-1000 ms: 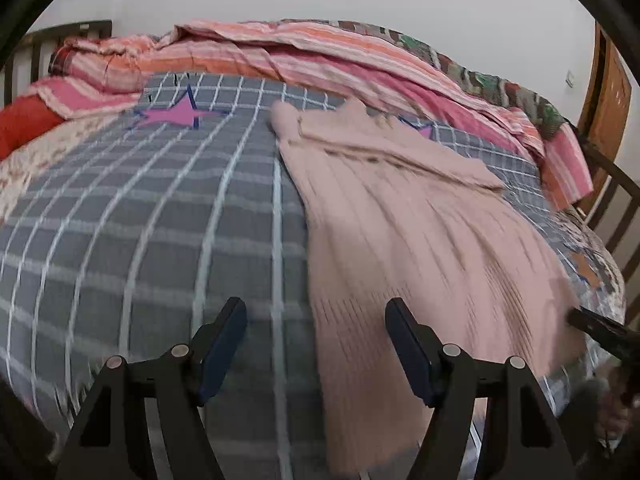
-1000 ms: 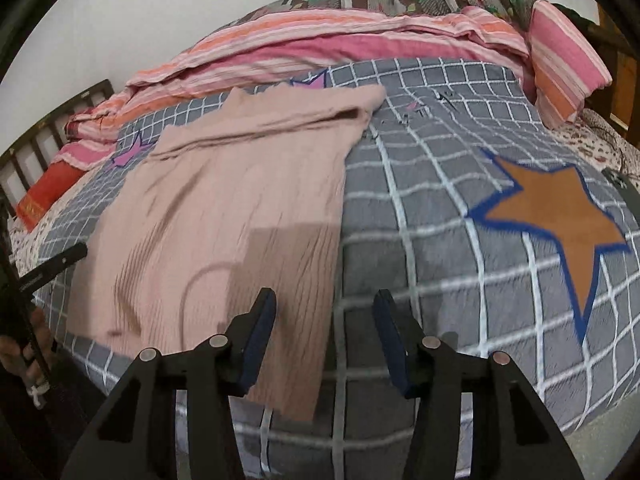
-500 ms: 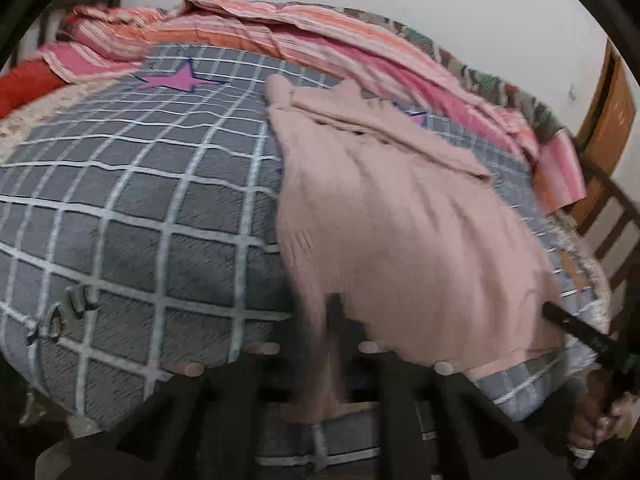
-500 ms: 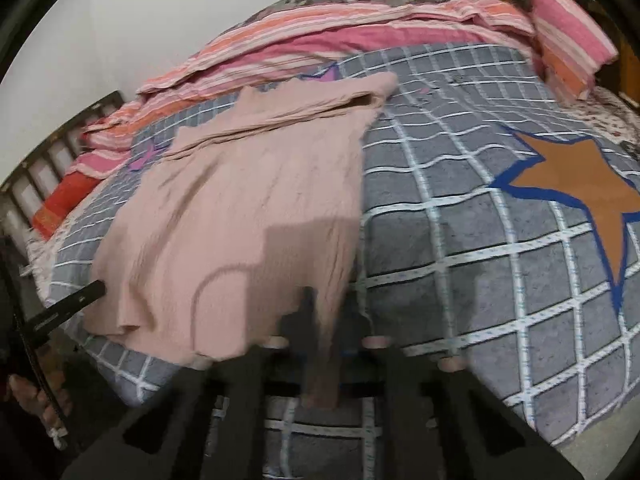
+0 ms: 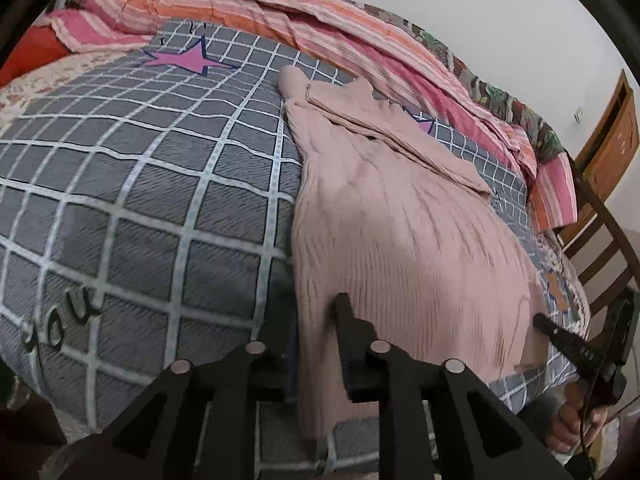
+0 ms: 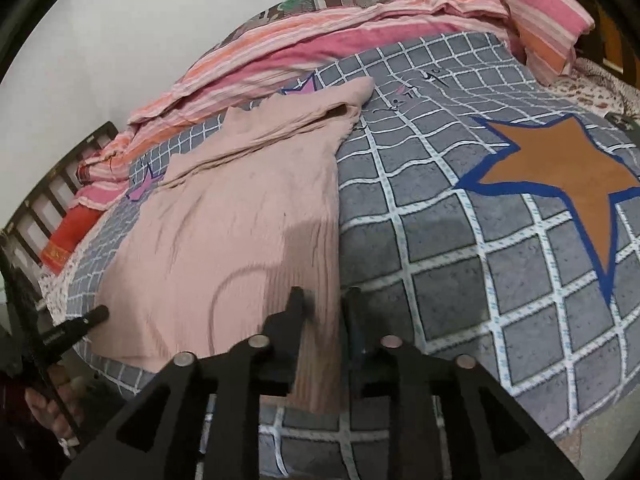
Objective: Fold small clothes
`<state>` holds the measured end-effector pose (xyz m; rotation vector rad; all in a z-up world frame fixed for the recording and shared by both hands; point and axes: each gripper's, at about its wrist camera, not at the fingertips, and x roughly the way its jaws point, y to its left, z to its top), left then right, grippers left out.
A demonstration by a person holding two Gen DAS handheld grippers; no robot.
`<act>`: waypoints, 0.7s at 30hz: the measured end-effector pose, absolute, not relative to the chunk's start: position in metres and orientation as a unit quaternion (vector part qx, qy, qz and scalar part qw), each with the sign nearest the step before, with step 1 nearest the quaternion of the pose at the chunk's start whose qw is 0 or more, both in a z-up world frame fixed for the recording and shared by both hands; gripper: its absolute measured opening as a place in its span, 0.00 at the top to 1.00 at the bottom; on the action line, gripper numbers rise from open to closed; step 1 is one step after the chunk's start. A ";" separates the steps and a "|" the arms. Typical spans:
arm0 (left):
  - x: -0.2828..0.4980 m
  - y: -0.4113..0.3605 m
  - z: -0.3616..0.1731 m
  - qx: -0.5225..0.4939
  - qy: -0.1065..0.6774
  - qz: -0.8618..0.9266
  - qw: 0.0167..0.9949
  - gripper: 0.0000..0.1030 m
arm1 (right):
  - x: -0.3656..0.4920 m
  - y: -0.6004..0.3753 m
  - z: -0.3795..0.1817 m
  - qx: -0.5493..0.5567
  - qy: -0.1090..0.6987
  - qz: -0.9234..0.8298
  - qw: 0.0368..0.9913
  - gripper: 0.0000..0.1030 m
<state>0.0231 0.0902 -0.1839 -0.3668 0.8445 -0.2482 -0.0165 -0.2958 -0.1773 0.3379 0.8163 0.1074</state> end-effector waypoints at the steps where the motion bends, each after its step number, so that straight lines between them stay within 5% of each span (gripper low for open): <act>1: 0.024 0.090 -0.183 -0.179 0.406 -0.122 0.888 0.81 | -0.013 -0.295 -0.179 0.168 0.397 0.052 0.901 0.79; 15: -0.009 0.082 -0.191 -0.192 0.420 -0.145 0.875 0.80 | -0.040 -0.284 -0.190 0.152 0.427 0.070 0.888 0.78; 17: -0.007 0.083 -0.189 -0.201 0.421 -0.144 0.873 0.94 | -0.036 -0.283 -0.191 0.157 0.432 0.066 0.886 0.90; 21: -0.014 0.095 -0.167 -0.228 0.391 -0.160 0.877 0.94 | -0.041 -0.284 -0.182 0.164 0.415 0.073 0.892 0.95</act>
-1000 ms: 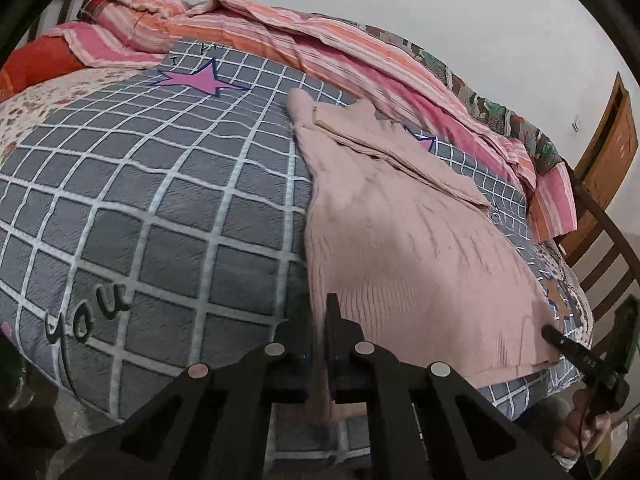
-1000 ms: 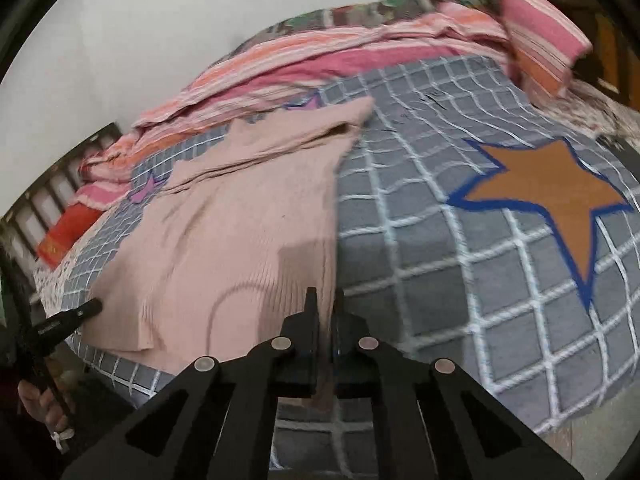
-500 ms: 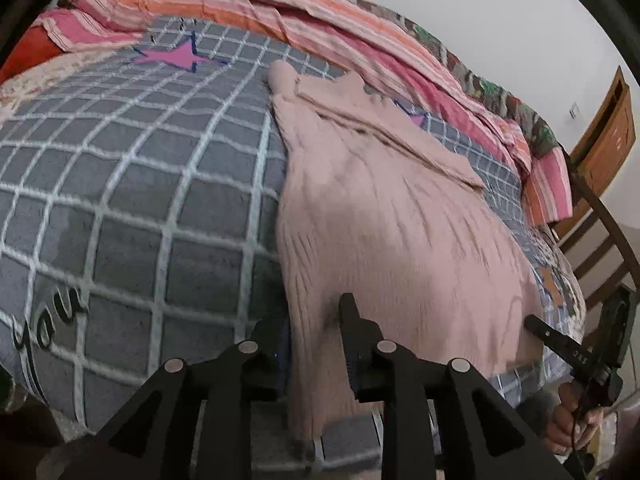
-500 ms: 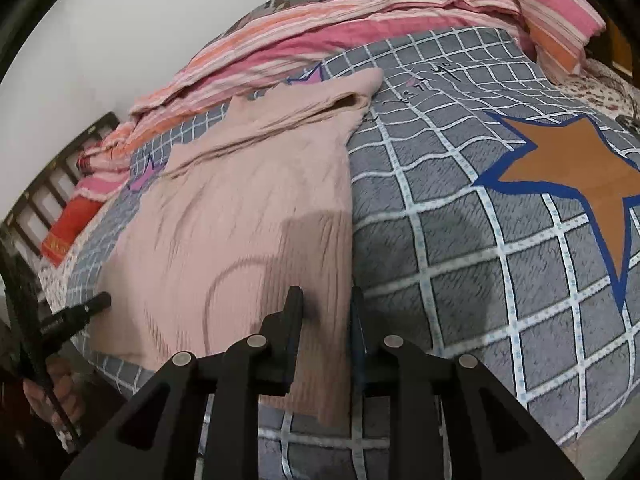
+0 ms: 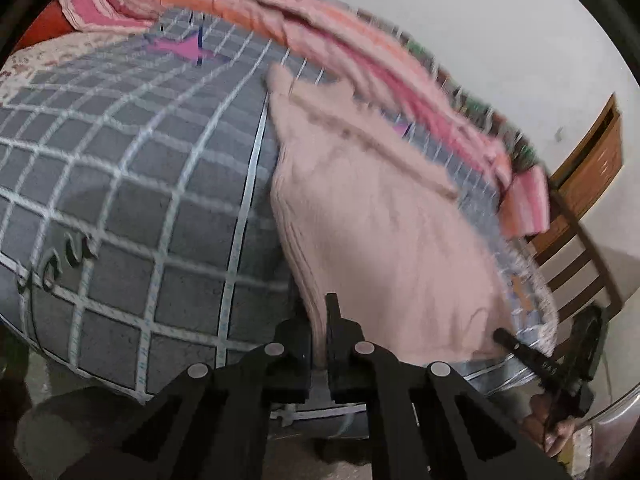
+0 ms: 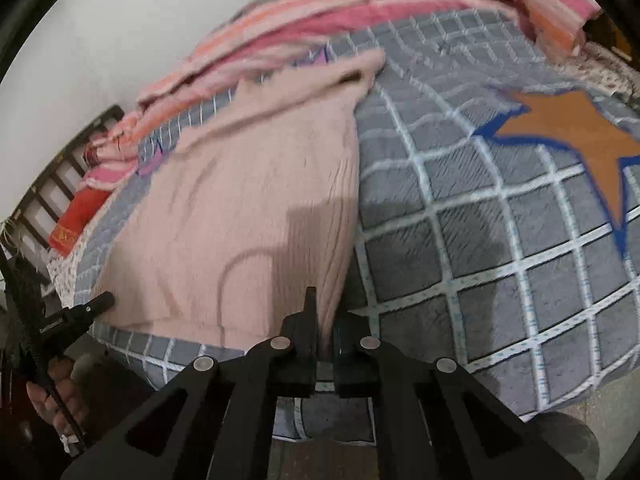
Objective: Fold small clothes
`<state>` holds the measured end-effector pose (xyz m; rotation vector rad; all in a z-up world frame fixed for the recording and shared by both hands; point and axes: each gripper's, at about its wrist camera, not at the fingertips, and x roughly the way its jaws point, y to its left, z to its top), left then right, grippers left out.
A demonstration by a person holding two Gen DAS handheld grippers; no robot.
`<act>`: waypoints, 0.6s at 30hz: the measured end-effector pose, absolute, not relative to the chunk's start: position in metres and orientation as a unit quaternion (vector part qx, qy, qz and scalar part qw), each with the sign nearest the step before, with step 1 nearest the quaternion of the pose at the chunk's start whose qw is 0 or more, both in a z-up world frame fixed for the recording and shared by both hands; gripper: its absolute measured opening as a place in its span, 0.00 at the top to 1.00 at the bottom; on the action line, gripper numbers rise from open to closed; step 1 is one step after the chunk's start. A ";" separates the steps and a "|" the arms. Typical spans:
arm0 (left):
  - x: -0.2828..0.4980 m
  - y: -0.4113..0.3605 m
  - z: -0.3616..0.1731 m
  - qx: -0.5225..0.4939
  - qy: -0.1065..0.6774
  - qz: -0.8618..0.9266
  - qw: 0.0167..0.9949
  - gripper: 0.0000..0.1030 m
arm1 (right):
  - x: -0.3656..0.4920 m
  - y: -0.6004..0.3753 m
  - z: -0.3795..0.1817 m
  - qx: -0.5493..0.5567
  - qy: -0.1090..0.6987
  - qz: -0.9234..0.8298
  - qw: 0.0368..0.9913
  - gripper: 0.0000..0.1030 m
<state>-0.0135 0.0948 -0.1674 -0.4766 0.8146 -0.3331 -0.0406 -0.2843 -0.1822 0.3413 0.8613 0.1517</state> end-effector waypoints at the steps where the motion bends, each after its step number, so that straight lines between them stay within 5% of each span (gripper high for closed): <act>1: -0.015 0.099 -0.160 -0.240 0.383 -0.166 0.877 0.94 | -0.045 -0.288 -0.175 0.175 0.404 0.082 0.894 0.95; 18: 0.054 0.106 -0.046 -0.271 0.280 -0.169 0.905 0.94 | 0.003 -0.317 -0.062 0.282 0.282 0.113 0.910 0.96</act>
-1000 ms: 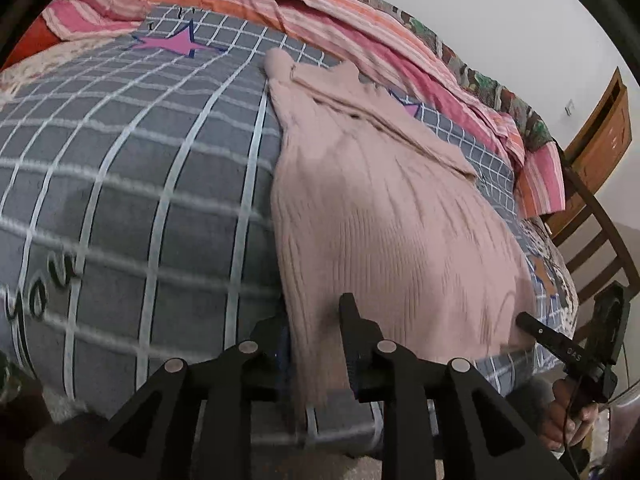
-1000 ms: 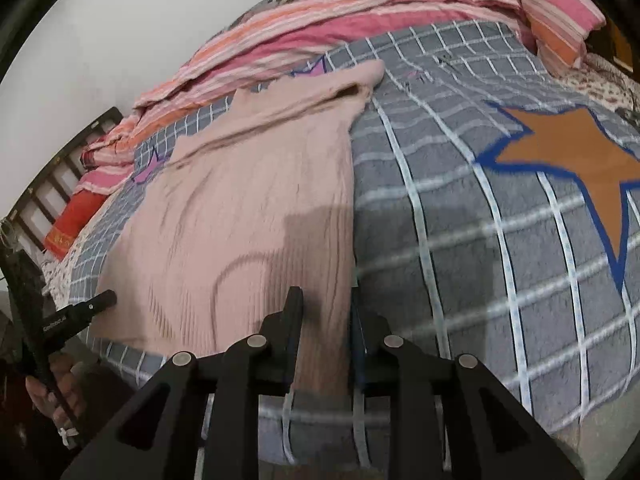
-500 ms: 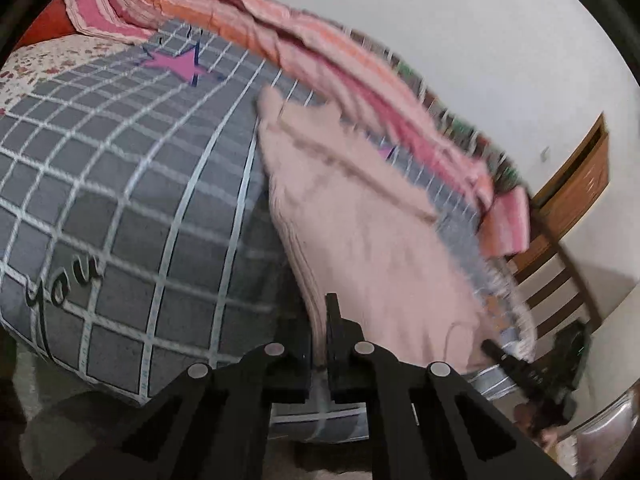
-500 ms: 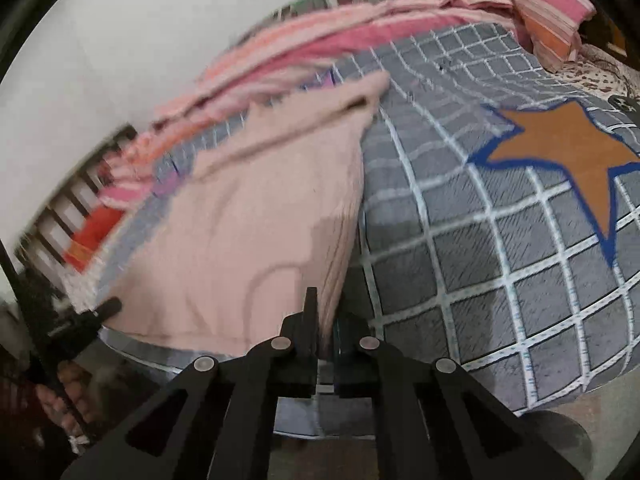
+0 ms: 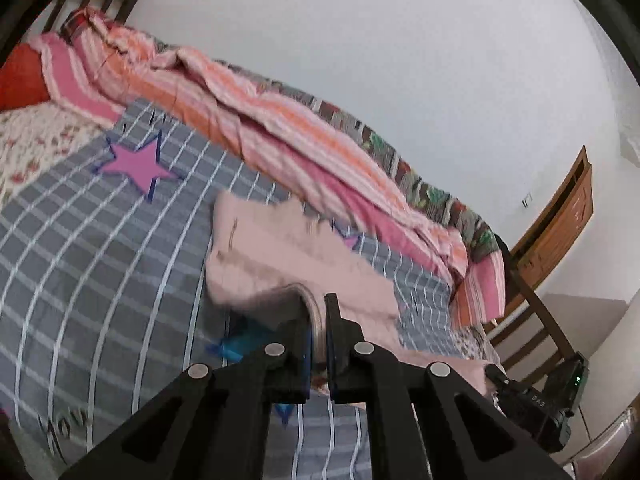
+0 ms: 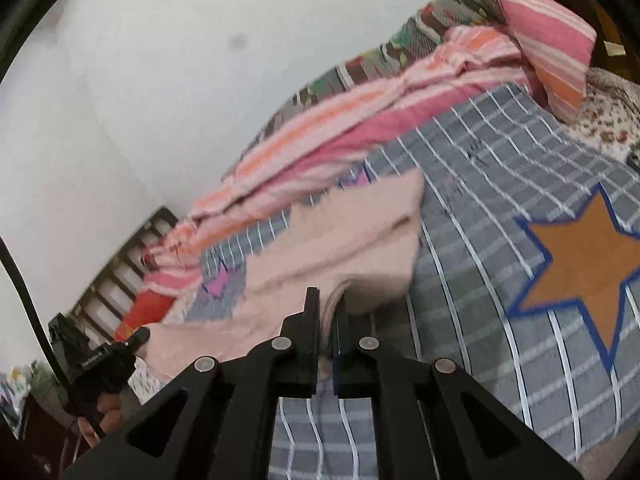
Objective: Fold small clothes
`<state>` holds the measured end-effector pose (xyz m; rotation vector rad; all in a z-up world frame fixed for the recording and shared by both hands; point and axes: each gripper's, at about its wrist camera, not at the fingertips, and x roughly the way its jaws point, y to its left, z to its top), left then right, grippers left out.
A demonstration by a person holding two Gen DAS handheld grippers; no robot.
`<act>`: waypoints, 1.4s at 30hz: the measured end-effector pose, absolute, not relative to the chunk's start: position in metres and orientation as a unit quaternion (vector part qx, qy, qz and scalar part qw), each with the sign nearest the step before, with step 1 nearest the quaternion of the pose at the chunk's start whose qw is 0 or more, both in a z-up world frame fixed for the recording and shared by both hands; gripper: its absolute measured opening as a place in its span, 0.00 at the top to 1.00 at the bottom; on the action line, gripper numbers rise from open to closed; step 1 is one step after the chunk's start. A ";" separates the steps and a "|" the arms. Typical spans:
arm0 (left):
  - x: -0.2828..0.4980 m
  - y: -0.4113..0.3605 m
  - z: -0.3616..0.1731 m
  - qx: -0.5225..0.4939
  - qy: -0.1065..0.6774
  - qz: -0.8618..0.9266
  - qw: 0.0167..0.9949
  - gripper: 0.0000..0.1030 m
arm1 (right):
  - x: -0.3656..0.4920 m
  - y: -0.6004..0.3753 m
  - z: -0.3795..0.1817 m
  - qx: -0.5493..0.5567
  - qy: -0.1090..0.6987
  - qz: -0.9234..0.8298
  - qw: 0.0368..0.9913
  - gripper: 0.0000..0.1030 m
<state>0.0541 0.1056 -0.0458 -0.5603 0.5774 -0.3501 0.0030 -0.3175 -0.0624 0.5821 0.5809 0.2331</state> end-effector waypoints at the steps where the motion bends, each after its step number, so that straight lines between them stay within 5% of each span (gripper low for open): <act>1: 0.061 0.107 -0.043 -0.273 0.276 -0.168 0.906 0.94 | 0.008 -0.319 -0.059 0.286 0.276 0.112 0.911 0.96; 14: 0.166 0.090 -0.043 -0.237 0.276 -0.117 0.924 0.94 | 0.122 -0.336 -0.052 0.342 0.263 0.107 0.896 0.96; 39: 0.336 0.045 -0.108 -0.163 0.348 -0.071 0.920 0.93 | 0.298 -0.321 -0.113 0.224 0.352 0.055 0.907 0.95; 40: 0.339 0.044 -0.109 -0.165 0.351 -0.075 0.919 0.89 | 0.304 -0.320 -0.116 0.221 0.359 0.051 0.906 0.94; 42: 0.344 0.044 -0.111 -0.166 0.362 -0.068 0.915 0.63 | 0.314 -0.317 -0.122 0.203 0.379 0.043 0.902 0.87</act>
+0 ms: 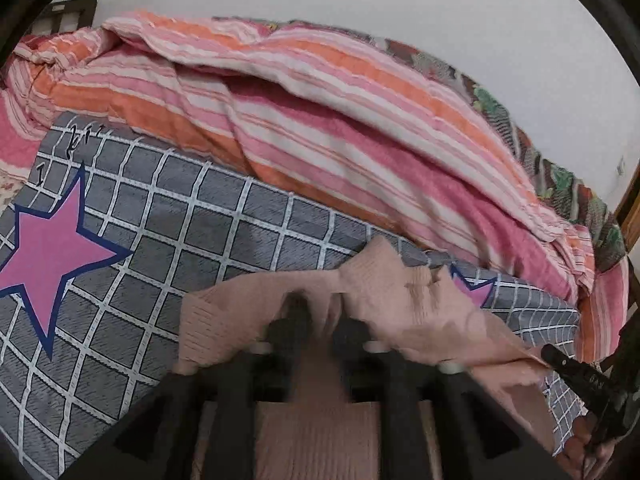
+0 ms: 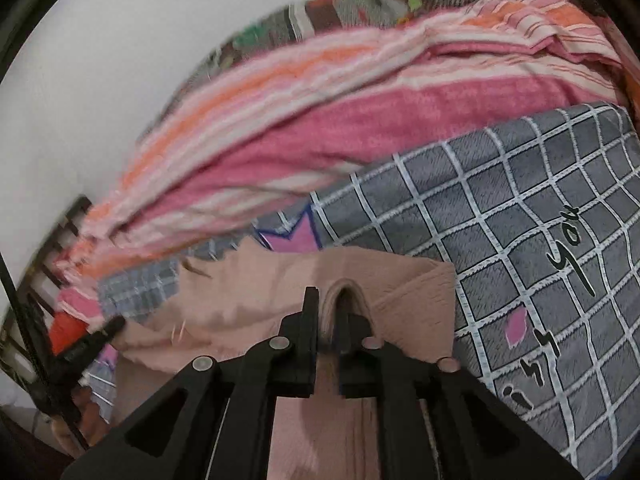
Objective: Fold small clothes
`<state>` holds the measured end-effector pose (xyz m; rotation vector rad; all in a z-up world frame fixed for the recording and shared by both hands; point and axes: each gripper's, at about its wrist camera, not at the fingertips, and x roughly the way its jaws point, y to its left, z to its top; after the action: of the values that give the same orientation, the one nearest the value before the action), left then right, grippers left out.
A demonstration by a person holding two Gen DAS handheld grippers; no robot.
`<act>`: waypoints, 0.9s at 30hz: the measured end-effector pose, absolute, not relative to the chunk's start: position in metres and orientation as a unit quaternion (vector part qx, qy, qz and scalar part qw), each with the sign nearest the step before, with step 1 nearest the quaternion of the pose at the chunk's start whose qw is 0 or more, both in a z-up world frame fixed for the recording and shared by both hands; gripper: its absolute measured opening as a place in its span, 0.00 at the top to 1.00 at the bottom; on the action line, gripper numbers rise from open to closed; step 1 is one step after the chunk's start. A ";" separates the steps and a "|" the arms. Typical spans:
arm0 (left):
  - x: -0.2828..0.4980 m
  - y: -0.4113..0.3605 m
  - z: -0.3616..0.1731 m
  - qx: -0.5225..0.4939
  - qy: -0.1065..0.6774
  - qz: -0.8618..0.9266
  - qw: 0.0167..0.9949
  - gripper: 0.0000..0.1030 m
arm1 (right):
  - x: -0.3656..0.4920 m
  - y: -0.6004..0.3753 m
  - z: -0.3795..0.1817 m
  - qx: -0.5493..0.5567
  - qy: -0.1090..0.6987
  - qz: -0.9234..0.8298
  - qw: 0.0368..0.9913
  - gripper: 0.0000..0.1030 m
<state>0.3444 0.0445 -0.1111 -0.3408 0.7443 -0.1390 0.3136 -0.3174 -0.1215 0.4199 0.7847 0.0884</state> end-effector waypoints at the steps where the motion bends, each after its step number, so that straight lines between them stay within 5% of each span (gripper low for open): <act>1: 0.345 0.046 -0.111 -0.168 0.362 -0.063 0.915 0.40 | 0.316 -0.315 -0.124 0.191 0.388 0.042 0.900 0.77; 2: 0.341 0.048 -0.110 -0.174 0.356 -0.065 0.916 0.29 | 0.317 -0.314 -0.125 0.184 0.394 0.044 0.899 0.68; 12: 0.264 0.058 -0.106 -0.154 0.354 -0.088 0.918 0.29 | 0.231 -0.314 -0.112 0.167 0.395 0.063 0.901 0.66; 19: 0.192 0.072 -0.136 -0.175 0.392 -0.080 0.899 0.29 | 0.163 -0.313 -0.121 0.150 0.421 0.076 0.892 0.51; 27: 0.191 0.065 -0.161 -0.207 0.425 -0.110 0.874 0.29 | 0.151 -0.304 -0.162 0.214 0.443 0.087 0.866 0.48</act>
<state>0.1913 0.0649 -0.1614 -0.4324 0.8875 -0.2300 0.1513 -0.3037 -0.1623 0.4481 0.9275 0.1821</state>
